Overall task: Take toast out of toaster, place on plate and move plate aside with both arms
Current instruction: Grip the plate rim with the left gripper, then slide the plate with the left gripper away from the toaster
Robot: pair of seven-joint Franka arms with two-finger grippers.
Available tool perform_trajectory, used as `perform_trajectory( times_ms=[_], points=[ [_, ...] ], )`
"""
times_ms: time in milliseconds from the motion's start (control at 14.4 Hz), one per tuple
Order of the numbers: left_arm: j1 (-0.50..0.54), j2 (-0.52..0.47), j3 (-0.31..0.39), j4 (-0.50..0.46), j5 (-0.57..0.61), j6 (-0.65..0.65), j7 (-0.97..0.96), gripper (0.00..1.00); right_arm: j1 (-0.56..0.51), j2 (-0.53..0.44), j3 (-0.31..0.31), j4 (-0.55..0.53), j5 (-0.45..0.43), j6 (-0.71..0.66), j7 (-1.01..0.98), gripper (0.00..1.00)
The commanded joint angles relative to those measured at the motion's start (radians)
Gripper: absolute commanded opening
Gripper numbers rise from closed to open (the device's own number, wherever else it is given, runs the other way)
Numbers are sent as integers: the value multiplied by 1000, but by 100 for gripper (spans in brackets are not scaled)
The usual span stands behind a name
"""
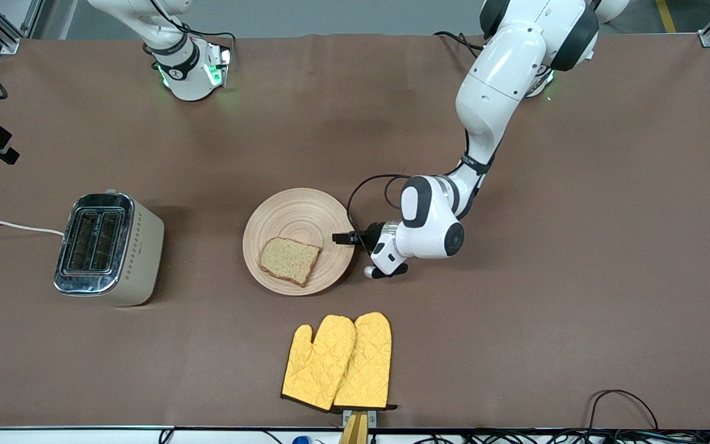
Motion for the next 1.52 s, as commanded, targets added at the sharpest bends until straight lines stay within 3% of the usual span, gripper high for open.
perform_trajectory(
  times_ms=[0,277,623,831,1177,1455],
  points=[
    [-9,4,6,14,-42,21,18,56,-19,11,13,24,3,-15,-12,100],
    [-9,-7,6,12,-44,16,17,3,-14,11,13,23,1,-18,-14,100],
    [53,-40,-44,-14,-45,-3,15,0,-5,11,17,21,1,-38,-80,100],
    [153,-108,-54,-70,-29,-155,32,0,-5,11,17,21,1,-48,-72,100],
    [313,-272,-52,-307,39,-230,346,0,-7,11,17,18,1,-61,-71,100],
    [474,-338,-54,-368,212,-365,495,0,-7,11,16,18,1,-65,-71,100]
  ],
)
